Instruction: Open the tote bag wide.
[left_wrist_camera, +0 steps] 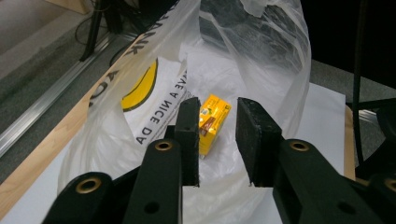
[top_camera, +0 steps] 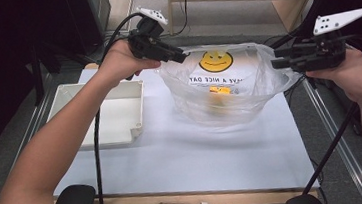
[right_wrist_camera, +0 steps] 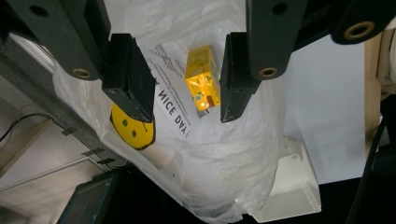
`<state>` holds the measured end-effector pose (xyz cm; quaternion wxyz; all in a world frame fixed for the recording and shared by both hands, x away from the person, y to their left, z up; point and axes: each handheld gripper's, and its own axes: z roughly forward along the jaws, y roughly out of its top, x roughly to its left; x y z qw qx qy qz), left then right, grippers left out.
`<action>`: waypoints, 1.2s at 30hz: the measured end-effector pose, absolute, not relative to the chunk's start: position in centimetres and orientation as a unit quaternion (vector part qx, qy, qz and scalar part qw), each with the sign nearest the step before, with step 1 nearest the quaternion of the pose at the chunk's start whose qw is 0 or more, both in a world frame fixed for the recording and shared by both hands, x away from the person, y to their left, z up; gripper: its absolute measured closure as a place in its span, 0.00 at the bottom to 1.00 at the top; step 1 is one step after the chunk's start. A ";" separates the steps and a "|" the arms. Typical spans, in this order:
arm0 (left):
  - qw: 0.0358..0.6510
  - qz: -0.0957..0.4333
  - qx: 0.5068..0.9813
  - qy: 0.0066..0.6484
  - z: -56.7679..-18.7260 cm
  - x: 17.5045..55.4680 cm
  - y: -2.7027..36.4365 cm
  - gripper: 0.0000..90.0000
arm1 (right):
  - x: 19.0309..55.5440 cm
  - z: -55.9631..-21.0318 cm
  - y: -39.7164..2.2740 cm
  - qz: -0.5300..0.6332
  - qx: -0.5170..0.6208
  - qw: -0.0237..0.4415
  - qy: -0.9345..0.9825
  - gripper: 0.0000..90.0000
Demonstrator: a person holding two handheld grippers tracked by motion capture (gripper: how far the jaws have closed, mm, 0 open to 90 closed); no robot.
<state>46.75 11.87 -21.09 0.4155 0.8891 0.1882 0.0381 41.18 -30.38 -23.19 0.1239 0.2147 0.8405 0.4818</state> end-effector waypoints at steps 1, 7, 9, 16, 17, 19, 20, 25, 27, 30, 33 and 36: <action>0.413 0.041 0.891 0.186 -20.9 47.0 11.5 0.79 | 41.5 -23.0 -30.0 0.480 0.212 0.125 0.842 0.64; 0.399 0.047 0.898 0.181 -20.6 48.8 9.2 0.85 | 43.6 -22.4 -27.4 0.470 0.207 0.113 0.850 0.66; 0.394 0.048 0.900 0.181 -20.6 49.3 8.4 0.87 | 44.3 -22.3 -26.5 0.467 0.201 0.111 0.854 0.68; 0.402 0.047 0.896 0.182 -21.0 50.4 5.4 0.89 | 46.3 -22.2 -23.4 0.467 0.200 0.103 0.855 0.73; 0.402 0.047 0.896 0.182 -21.2 50.5 5.0 0.89 | 46.5 -22.4 -23.0 0.467 0.200 0.102 0.855 0.73; 0.398 0.047 0.898 0.180 -21.8 50.8 4.3 0.89 | 46.8 -22.7 -22.1 0.465 0.200 0.099 0.857 0.75; 0.395 0.047 0.900 0.180 -22.1 51.0 4.0 0.89 | 47.0 -22.9 -21.7 0.464 0.198 0.100 0.858 0.76; 0.385 0.036 0.900 0.199 -24.5 51.7 3.2 0.88 | 47.7 -24.6 -20.5 0.455 0.212 0.097 0.859 0.77; 0.380 0.038 0.901 0.207 -25.6 51.8 3.1 0.88 | 48.0 -25.8 -20.6 0.455 0.224 0.096 0.856 0.77; 0.371 0.041 0.901 0.220 -27.2 51.9 3.1 0.87 | 48.2 -27.6 -20.8 0.447 0.242 0.099 0.855 0.77; 0.362 0.041 0.902 0.230 -28.6 52.2 3.2 0.86 | 48.3 -29.2 -21.2 0.436 0.264 0.106 0.854 0.76; 0.363 0.036 0.900 0.239 -29.7 52.4 3.4 0.85 | 48.3 -30.4 -21.6 0.433 0.277 0.107 0.851 0.74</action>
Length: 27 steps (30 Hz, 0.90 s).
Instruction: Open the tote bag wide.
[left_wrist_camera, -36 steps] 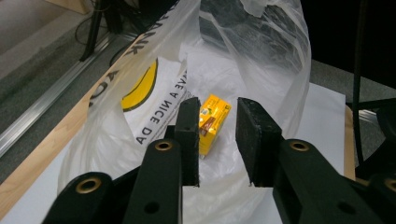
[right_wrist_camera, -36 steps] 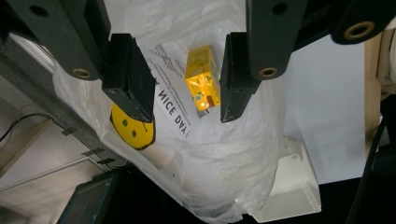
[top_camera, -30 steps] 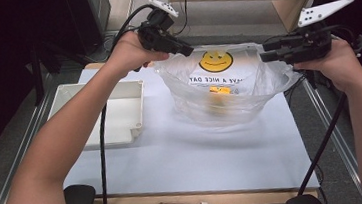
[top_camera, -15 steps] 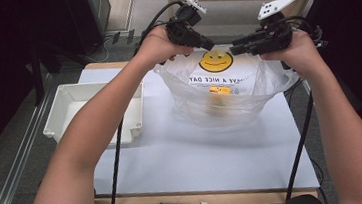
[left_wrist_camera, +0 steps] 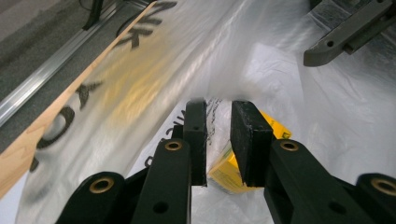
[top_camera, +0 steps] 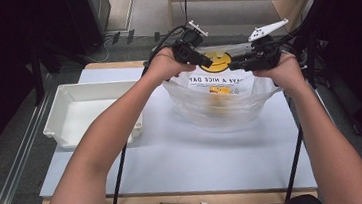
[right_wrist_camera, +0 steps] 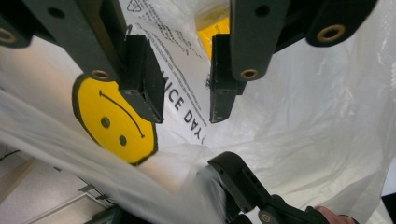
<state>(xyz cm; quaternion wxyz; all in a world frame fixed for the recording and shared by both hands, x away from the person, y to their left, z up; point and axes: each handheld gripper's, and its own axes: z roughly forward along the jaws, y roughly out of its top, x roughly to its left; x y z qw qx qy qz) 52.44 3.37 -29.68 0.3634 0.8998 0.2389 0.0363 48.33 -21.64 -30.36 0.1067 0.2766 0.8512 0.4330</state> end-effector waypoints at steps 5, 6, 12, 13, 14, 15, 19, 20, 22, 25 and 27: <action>0.360 0.042 0.900 0.243 -30.8 52.5 3.5 0.82 | 48.3 -31.5 -22.2 0.425 0.291 0.111 0.850 0.72; 0.365 0.043 0.897 0.245 -30.9 52.5 3.7 0.81 | 48.3 -31.6 -22.3 0.426 0.293 0.110 0.849 0.72; 0.373 0.041 0.889 0.262 -32.2 52.4 4.0 0.80 | 48.2 -32.6 -22.6 0.424 0.298 0.118 0.847 0.69; 0.371 0.041 0.890 0.264 -32.4 52.4 4.0 0.80 | 48.1 -32.8 -22.6 0.422 0.299 0.119 0.848 0.69; 0.370 0.040 0.890 0.264 -32.6 52.4 4.0 0.80 | 48.1 -33.0 -22.6 0.422 0.299 0.120 0.848 0.69; 0.367 0.043 0.890 0.266 -32.8 52.3 4.0 0.80 | 48.1 -33.2 -22.6 0.421 0.302 0.121 0.847 0.69; 0.353 0.046 0.893 0.275 -33.6 52.5 3.9 0.80 | 48.1 -34.0 -22.7 0.422 0.315 0.122 0.841 0.69; 0.350 0.047 0.893 0.277 -33.8 52.5 3.9 0.80 | 48.0 -34.1 -22.7 0.421 0.320 0.120 0.840 0.69; 0.356 0.050 0.890 0.282 -34.2 52.5 4.0 0.80 | 48.0 -34.6 -22.8 0.422 0.320 0.124 0.839 0.69; 0.359 0.048 0.885 0.292 -34.7 52.6 4.3 0.80 | 47.9 -35.1 -22.9 0.421 0.326 0.124 0.837 0.69; 0.361 0.048 0.883 0.297 -35.1 52.7 4.4 0.80 | 47.8 -35.4 -23.1 0.421 0.329 0.123 0.836 0.69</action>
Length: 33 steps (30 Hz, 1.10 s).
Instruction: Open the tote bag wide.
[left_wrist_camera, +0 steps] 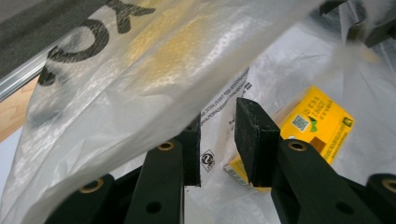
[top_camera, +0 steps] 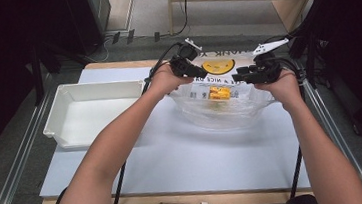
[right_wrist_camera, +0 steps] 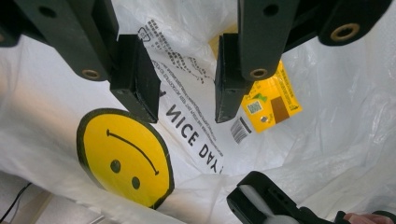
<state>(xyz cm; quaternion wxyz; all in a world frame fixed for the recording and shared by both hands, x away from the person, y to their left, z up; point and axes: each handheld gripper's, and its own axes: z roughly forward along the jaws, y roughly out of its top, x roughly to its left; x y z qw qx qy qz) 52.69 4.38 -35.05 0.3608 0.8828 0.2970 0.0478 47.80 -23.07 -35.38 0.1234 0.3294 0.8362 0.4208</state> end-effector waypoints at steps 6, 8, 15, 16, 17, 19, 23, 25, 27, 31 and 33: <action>0.367 0.046 0.877 0.305 -35.9 52.6 4.5 0.80 | 47.5 -36.4 -23.4 0.422 0.336 0.122 0.833 0.68; 0.368 0.046 0.876 0.308 -36.2 52.6 4.7 0.80 | 47.5 -36.7 -23.6 0.422 0.338 0.123 0.832 0.69; 0.350 0.048 0.880 0.318 -37.4 52.8 4.7 0.80 | 47.3 -38.1 -24.0 0.416 0.356 0.125 0.827 0.69; 0.349 0.048 0.880 0.319 -37.6 52.9 4.7 0.80 | 47.3 -38.3 -24.0 0.417 0.356 0.125 0.827 0.69; 0.350 0.048 0.879 0.321 -37.7 52.9 4.7 0.80 | 47.4 -38.5 -24.0 0.418 0.356 0.125 0.827 0.69; 0.356 0.050 0.875 0.325 -38.1 52.9 4.8 0.80 | 47.3 -38.8 -24.0 0.417 0.359 0.120 0.826 0.69; 0.354 0.045 0.873 0.333 -39.1 52.9 4.9 0.80 | 47.2 -39.5 -24.1 0.416 0.361 0.118 0.826 0.69; 0.353 0.043 0.872 0.337 -39.5 52.8 4.9 0.80 | 47.2 -39.9 -24.1 0.416 0.364 0.116 0.825 0.69; 0.355 0.045 0.871 0.337 -39.8 52.8 5.0 0.80 | 47.1 -40.3 -24.2 0.417 0.366 0.115 0.824 0.69; 0.352 0.043 0.869 0.346 -40.6 52.8 5.2 0.80 | 47.0 -41.0 -24.4 0.418 0.371 0.116 0.822 0.69; 0.344 0.043 0.870 0.350 -41.0 52.8 5.3 0.80 | 47.0 -41.3 -24.5 0.419 0.375 0.113 0.820 0.69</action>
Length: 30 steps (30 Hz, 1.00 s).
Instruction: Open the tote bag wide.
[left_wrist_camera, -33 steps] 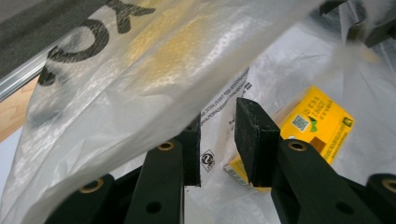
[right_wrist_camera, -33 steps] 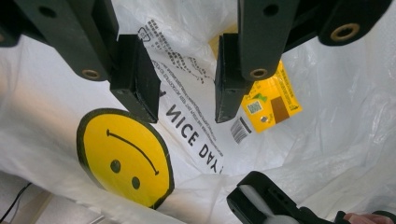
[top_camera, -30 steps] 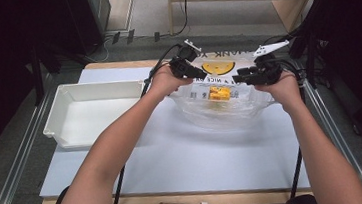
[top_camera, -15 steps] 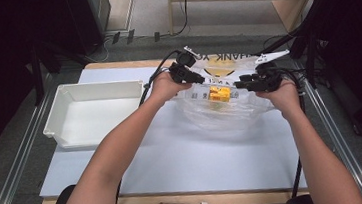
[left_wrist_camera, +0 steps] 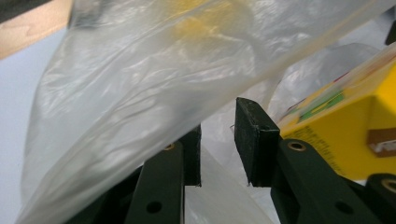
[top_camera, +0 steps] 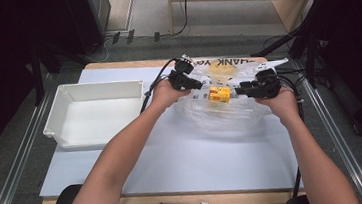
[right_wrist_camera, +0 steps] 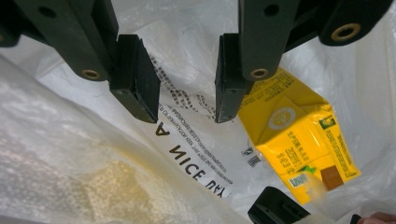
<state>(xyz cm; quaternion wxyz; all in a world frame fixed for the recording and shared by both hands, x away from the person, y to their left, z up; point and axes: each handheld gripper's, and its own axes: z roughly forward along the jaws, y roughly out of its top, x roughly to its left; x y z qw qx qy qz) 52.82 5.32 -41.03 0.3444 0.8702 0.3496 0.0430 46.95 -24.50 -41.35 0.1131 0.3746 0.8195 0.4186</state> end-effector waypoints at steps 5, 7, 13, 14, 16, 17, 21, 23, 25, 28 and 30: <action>0.331 0.046 0.873 0.357 -42.2 52.8 5.5 0.80 | 46.7 -42.4 -24.4 0.415 0.376 0.107 0.821 0.68; 0.328 0.043 0.872 0.361 -42.7 52.8 5.6 0.80 | 46.6 -42.8 -24.4 0.414 0.378 0.106 0.821 0.68; 0.328 0.042 0.867 0.374 -43.9 52.6 5.9 0.81 | 46.5 -43.8 -24.3 0.411 0.379 0.107 0.822 0.68; 0.329 0.041 0.865 0.376 -44.0 52.6 6.0 0.81 | 46.4 -43.9 -24.3 0.411 0.382 0.106 0.821 0.68; 0.329 0.037 0.863 0.381 -44.4 52.7 6.3 0.81 | 46.4 -44.2 -24.3 0.409 0.385 0.107 0.820 0.68; 0.329 0.038 0.862 0.383 -44.6 52.7 6.4 0.81 | 46.4 -44.4 -24.4 0.410 0.385 0.107 0.820 0.68; 0.322 0.042 0.863 0.387 -45.2 52.8 6.6 0.82 | 46.3 -45.2 -24.5 0.407 0.390 0.108 0.819 0.68; 0.317 0.047 0.864 0.389 -45.4 52.8 6.6 0.82 | 46.3 -45.5 -24.5 0.405 0.393 0.109 0.818 0.70; 0.317 0.048 0.861 0.396 -45.6 52.9 6.7 0.82 | 46.2 -45.8 -24.6 0.401 0.399 0.112 0.817 0.72; 0.313 0.055 0.861 0.397 -45.7 53.0 6.7 0.83 | 46.3 -46.2 -25.0 0.395 0.417 0.110 0.811 0.77; 0.313 0.061 0.858 0.401 -45.8 53.0 6.8 0.84 | 46.1 -46.3 -25.3 0.396 0.423 0.115 0.807 0.80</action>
